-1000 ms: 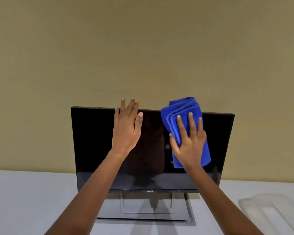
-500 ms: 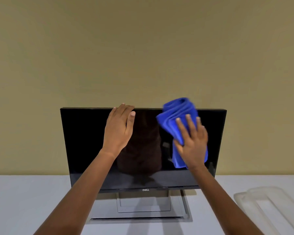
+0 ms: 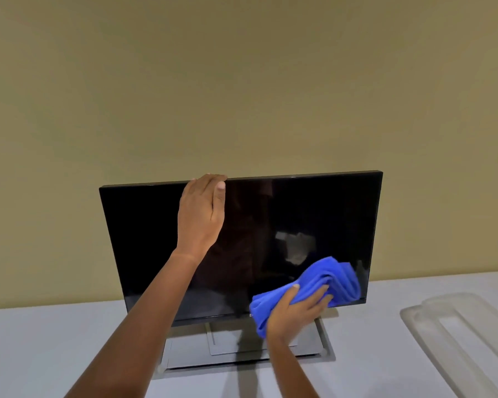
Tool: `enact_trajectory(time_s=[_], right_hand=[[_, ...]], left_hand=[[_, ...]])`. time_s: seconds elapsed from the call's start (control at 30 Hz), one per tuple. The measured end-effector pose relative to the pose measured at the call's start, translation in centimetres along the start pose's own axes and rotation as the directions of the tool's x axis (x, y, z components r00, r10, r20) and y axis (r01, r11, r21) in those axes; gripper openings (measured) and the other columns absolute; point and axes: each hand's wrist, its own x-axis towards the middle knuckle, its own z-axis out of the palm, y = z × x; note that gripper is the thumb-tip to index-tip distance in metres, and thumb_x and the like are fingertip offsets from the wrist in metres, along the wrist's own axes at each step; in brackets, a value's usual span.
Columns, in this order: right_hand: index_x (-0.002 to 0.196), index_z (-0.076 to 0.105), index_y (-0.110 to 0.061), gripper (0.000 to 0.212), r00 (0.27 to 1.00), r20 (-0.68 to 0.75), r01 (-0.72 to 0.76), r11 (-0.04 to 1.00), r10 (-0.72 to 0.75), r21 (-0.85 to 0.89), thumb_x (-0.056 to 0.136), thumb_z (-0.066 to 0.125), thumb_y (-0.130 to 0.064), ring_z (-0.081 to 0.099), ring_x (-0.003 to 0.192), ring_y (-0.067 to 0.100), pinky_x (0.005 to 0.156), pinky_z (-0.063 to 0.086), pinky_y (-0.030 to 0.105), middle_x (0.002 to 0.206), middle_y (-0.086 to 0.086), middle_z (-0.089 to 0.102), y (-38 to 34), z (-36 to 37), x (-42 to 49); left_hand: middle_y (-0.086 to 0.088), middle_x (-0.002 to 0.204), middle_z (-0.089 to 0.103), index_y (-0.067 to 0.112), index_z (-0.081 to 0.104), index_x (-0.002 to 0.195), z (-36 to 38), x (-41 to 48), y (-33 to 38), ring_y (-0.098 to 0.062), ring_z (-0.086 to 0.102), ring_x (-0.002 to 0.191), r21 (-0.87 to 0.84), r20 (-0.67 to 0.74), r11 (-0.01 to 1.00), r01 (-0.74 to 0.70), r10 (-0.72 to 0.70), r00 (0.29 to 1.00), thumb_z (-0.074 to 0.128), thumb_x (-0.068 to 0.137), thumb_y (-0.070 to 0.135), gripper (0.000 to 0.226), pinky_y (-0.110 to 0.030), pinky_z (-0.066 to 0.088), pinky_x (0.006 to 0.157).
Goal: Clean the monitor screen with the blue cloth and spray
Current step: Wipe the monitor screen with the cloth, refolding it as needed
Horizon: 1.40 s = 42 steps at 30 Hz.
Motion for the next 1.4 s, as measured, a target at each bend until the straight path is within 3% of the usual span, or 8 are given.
enact_trajectory(time_s=[0.23, 0.6, 0.8, 0.97, 1.03, 1.13, 1.3, 1.4], right_hand=[[0.144, 0.005, -0.015, 0.07, 0.973, 0.229, 0.008, 0.999, 0.002, -0.043, 0.091, 0.048, -0.03, 0.007, 0.143, 0.041, 0.113, 0.024, 0.058, 0.156, 0.02, 0.004, -1.2, 3.1, -8.0], [0.145, 0.025, -0.009, 0.055, 0.963, -0.12, 0.216, 0.958, -0.24, -0.187, 0.097, 0.046, -0.026, 0.017, 0.141, 0.045, 0.105, 0.031, 0.06, 0.154, 0.02, 0.019, -4.7, -1.2, 8.4], [0.144, 0.03, -0.016, 0.053, 0.939, -0.069, 0.314, 0.921, -0.337, -0.232, 0.095, 0.038, -0.036, 0.02, 0.14, 0.044, 0.102, 0.033, 0.059, 0.153, 0.016, 0.025, -9.9, 2.0, 5.2], [0.14, 0.035, -0.022, 0.052, 0.76, 0.255, 0.65, 0.684, -0.598, -0.33, 0.095, 0.024, -0.048, 0.03, 0.136, 0.043, 0.1, 0.035, 0.057, 0.148, 0.015, 0.037, -10.7, 4.8, -2.8], [0.139, 0.033, -0.028, 0.05, 0.576, 0.407, 0.817, 0.483, -0.709, -0.316, 0.093, 0.03, -0.049, 0.028, 0.135, 0.039, 0.102, 0.035, 0.056, 0.148, 0.008, 0.034, -8.9, 5.3, -5.3], [0.136, 0.036, -0.031, 0.066, 0.325, 0.561, 0.942, 0.207, -0.761, -0.265, 0.076, 0.062, -0.043, 0.044, 0.129, 0.039, 0.093, 0.046, 0.055, 0.143, 0.002, 0.033, -6.8, 4.8, -6.0], [0.133, 0.041, -0.028, 0.083, 0.277, 0.627, 0.961, 0.2, -0.728, -0.192, 0.061, 0.082, -0.028, 0.054, 0.121, 0.035, 0.086, 0.053, 0.048, 0.137, 0.001, 0.054, -7.7, 3.0, -4.4], [0.133, 0.04, -0.023, 0.086, 0.289, 0.616, 0.952, 0.287, -0.733, -0.106, 0.059, 0.085, -0.018, 0.053, 0.122, 0.035, 0.085, 0.055, 0.042, 0.136, 0.004, 0.055, -8.9, 1.5, -4.1]], left_hand=[[-0.01, 0.114, 0.066, 0.007, 0.061, 0.114, -0.7, -0.2, -0.1, -0.024, 0.057, 0.11, -0.016, 0.02, 1.0, -0.008, 0.008, 1.0, 0.019, 0.095, 0.036, 0.055, -0.038, 0.039, 0.103], [-0.003, 0.124, 0.063, 0.015, 0.06, 0.12, -1.5, 0.2, -1.0, -0.018, 0.049, 0.123, -0.136, 0.111, 0.99, 0.031, -0.016, 0.994, 0.02, 0.098, 0.033, 0.049, -0.022, 0.029, 0.1], [0.002, 0.125, 0.062, 0.02, 0.061, 0.119, -1.7, 0.5, -1.0, -0.012, 0.045, 0.125, -0.171, 0.13, 0.984, 0.058, -0.036, 0.991, 0.004, 0.09, 0.052, 0.071, -0.017, 0.024, 0.099], [-0.003, 0.121, 0.065, 0.015, 0.065, 0.114, -1.9, 1.0, -0.8, -0.017, 0.051, 0.119, -0.168, 0.119, 0.983, 0.08, -0.06, 0.991, 0.016, 0.096, 0.038, 0.057, -0.004, 0.022, 0.085], [-0.003, 0.12, 0.065, 0.015, 0.066, 0.112, -2.1, 1.2, -0.7, -0.017, 0.053, 0.118, -0.182, 0.141, 0.979, 0.097, -0.072, 0.987, 0.019, 0.099, 0.034, 0.052, -0.005, 0.024, 0.083], [0.002, 0.125, 0.062, 0.02, 0.064, 0.115, -2.5, 1.2, -0.7, -0.009, 0.049, 0.121, -0.182, 0.2, 0.976, 0.117, -0.08, 0.977, 0.016, 0.098, 0.041, 0.055, -0.006, 0.026, 0.087], [0.004, 0.134, 0.054, 0.021, 0.054, 0.125, -3.5, 1.0, -0.5, -0.004, 0.039, 0.129, -0.169, 0.308, 0.98, 0.104, -0.047, 0.95, 0.018, 0.097, 0.041, 0.05, -0.014, 0.022, 0.096], [0.001, 0.141, 0.047, 0.016, 0.049, 0.13, -3.8, -1.5, -0.5, 0.0, 0.029, 0.132, -0.207, 0.126, 0.978, 0.022, 0.005, 0.992, 0.027, 0.099, 0.029, 0.04, -0.016, 0.021, 0.107]])
